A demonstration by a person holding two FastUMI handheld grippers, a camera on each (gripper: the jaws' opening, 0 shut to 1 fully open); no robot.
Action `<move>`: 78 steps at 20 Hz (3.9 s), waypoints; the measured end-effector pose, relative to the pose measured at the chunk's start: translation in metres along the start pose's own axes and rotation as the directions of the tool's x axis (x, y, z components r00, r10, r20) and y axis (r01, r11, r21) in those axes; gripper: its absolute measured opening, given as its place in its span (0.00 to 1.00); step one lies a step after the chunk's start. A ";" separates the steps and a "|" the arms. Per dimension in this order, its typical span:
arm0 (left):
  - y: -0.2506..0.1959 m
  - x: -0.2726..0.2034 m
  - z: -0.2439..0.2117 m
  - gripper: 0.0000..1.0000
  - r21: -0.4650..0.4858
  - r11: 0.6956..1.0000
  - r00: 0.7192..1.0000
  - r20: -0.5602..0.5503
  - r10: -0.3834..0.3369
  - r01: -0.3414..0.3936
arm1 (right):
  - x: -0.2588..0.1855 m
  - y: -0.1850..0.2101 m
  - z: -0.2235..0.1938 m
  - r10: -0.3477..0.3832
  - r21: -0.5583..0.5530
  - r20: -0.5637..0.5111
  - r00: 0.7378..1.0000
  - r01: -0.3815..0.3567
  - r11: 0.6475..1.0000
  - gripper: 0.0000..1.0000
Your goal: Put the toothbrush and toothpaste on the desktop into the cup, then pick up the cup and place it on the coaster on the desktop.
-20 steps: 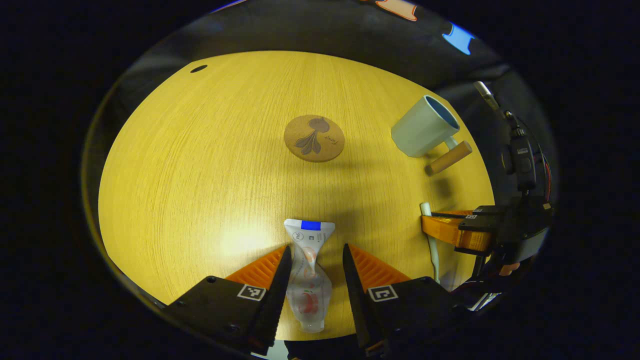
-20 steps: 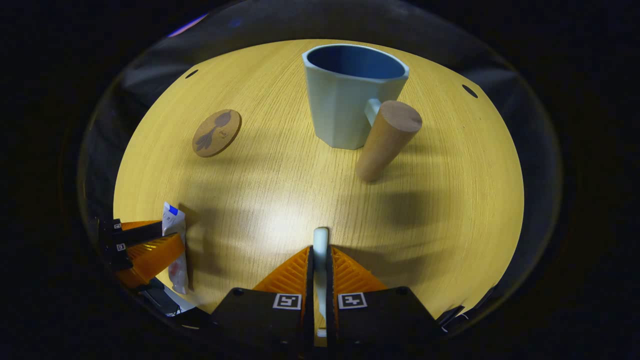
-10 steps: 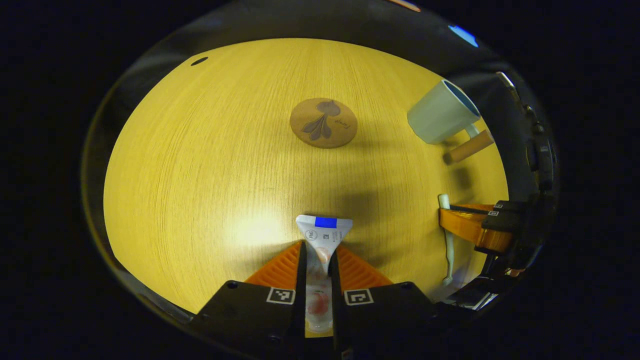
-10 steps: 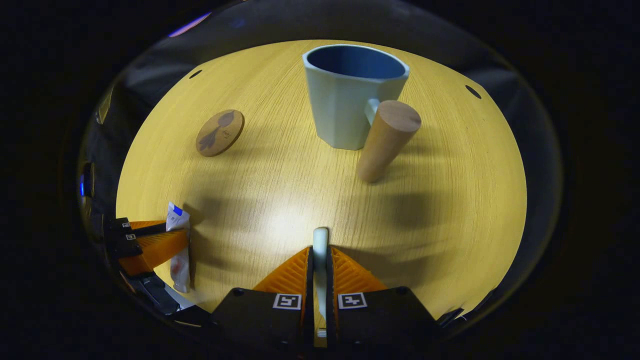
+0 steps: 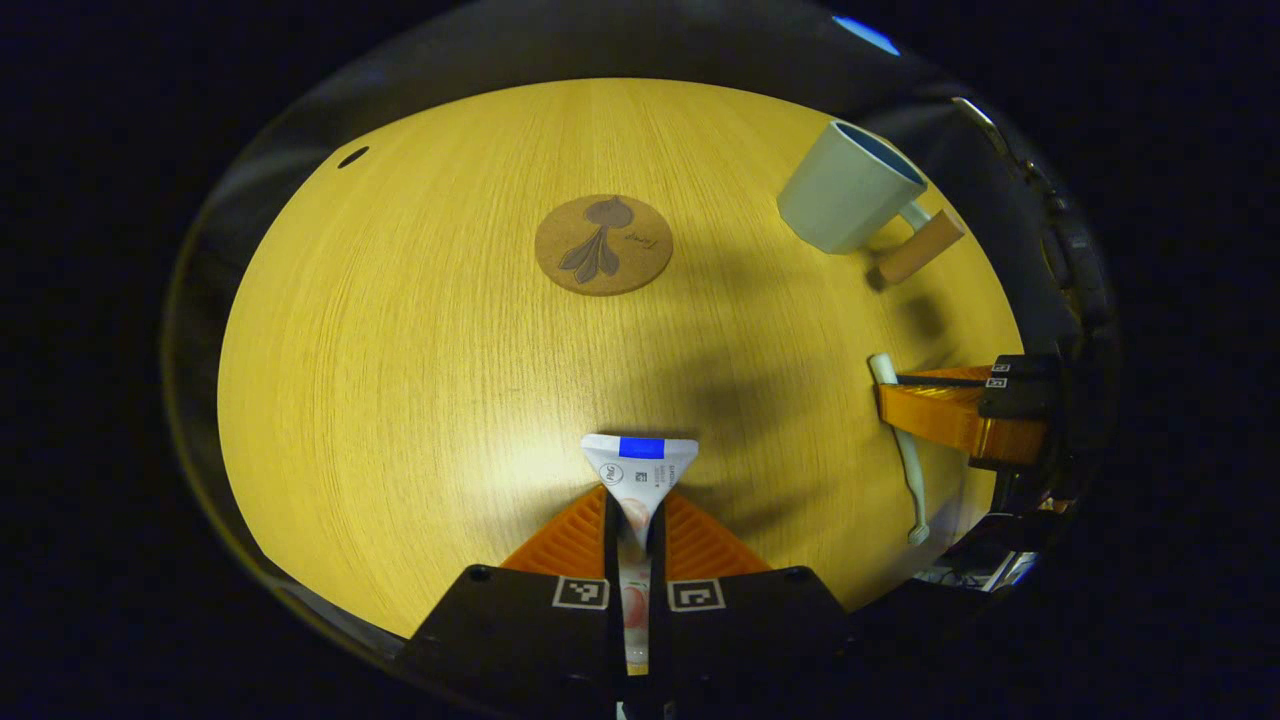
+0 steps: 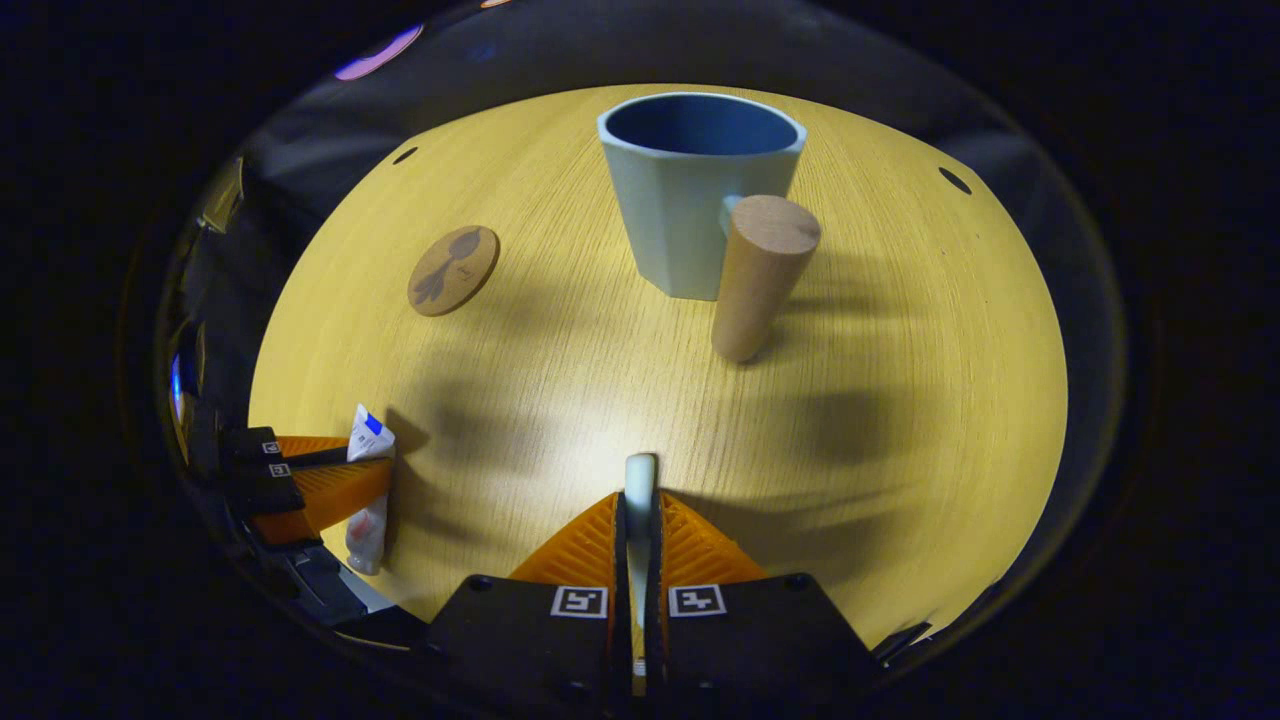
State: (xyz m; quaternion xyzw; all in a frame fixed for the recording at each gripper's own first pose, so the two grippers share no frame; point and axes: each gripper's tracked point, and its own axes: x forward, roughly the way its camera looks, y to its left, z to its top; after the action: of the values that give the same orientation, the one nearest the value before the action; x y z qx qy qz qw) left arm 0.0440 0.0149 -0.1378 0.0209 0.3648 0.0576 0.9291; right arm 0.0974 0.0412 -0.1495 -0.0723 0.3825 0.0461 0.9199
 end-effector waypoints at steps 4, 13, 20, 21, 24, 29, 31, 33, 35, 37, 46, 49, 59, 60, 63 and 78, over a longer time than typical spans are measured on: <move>-0.004 -0.002 -0.001 0.03 -0.116 0.991 0.997 0.046 -0.067 0.072 | -0.004 -0.005 0.004 0.030 0.038 0.072 0.997 -0.033 0.999 0.04; 0.006 -0.071 0.041 0.03 -0.134 0.986 0.927 0.374 -0.043 0.100 | -0.083 0.010 0.059 0.154 0.012 0.436 0.887 -0.177 0.984 0.04; 0.000 -0.137 0.078 0.02 -0.068 0.992 0.820 0.571 -0.045 0.102 | -0.188 0.017 0.150 0.238 -0.066 0.718 0.654 -0.276 0.959 0.04; -0.002 -0.142 0.083 0.01 -0.066 0.991 0.801 0.596 -0.053 0.115 | -0.195 0.015 0.166 0.231 -0.066 0.754 0.615 -0.279 0.958 0.04; -0.007 -0.149 0.093 0.01 -0.055 0.991 0.777 0.626 -0.063 0.124 | -0.218 0.006 0.200 0.227 -0.076 0.829 0.510 -0.300 0.951 0.04; -0.014 -0.165 0.115 0.01 -0.028 0.994 0.727 0.684 -0.060 0.109 | -0.227 -0.007 0.248 0.193 -0.085 0.912 0.362 -0.293 0.952 0.03; -0.019 -0.169 0.126 0.01 -0.014 0.995 0.708 0.703 -0.064 0.103 | -0.216 -0.017 0.262 0.173 -0.075 0.923 0.344 -0.281 0.957 0.04; -0.023 -0.174 0.138 0.01 0.006 0.995 0.683 0.727 -0.069 0.095 | -0.200 -0.023 0.272 0.166 -0.074 0.921 0.352 -0.262 0.962 0.04; -0.033 -0.180 0.152 0.01 0.028 0.995 0.651 0.755 -0.083 0.094 | -0.182 -0.027 0.276 0.166 -0.083 0.914 0.370 -0.231 0.969 0.03; -0.039 -0.181 0.170 0.01 0.043 0.993 0.609 0.787 -0.099 0.106 | -0.160 -0.032 0.280 0.154 -0.075 0.903 0.401 -0.206 0.976 0.04; -0.091 -0.182 0.235 0.01 0.178 0.975 0.494 0.841 -0.221 0.133 | -0.113 -0.032 0.270 0.167 -0.071 0.861 0.480 -0.211 0.975 0.09; -0.106 -0.178 0.246 0.01 0.199 0.966 0.466 0.848 -0.253 0.163 | -0.120 -0.039 0.266 0.157 -0.037 0.860 0.486 -0.247 0.968 0.13; -0.136 -0.150 0.274 0.01 0.224 0.940 0.435 0.842 -0.319 0.256 | -0.109 -0.128 0.193 -0.004 0.181 0.774 0.634 -0.215 0.960 0.97; -0.141 -0.147 0.276 0.01 0.229 0.935 0.429 0.841 -0.329 0.270 | -0.107 -0.136 0.182 -0.019 0.196 0.764 0.645 -0.202 0.960 0.97; -0.156 -0.130 0.282 0.01 0.238 0.927 0.430 0.833 -0.348 0.289 | -0.105 -0.161 0.150 -0.087 0.237 0.735 0.672 -0.135 0.962 0.98; -0.174 -0.067 0.270 0.04 0.225 0.938 0.476 0.815 -0.330 0.263 | -0.142 -0.213 0.102 -0.214 0.355 0.738 0.640 -0.099 0.930 0.97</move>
State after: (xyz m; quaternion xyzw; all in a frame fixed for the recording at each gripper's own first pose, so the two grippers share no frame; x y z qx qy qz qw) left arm 0.1948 -0.1655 0.0911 0.0147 -0.1289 -0.1337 0.9825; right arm 0.0984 -0.1557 0.0435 0.1128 -0.0438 -0.0290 0.9922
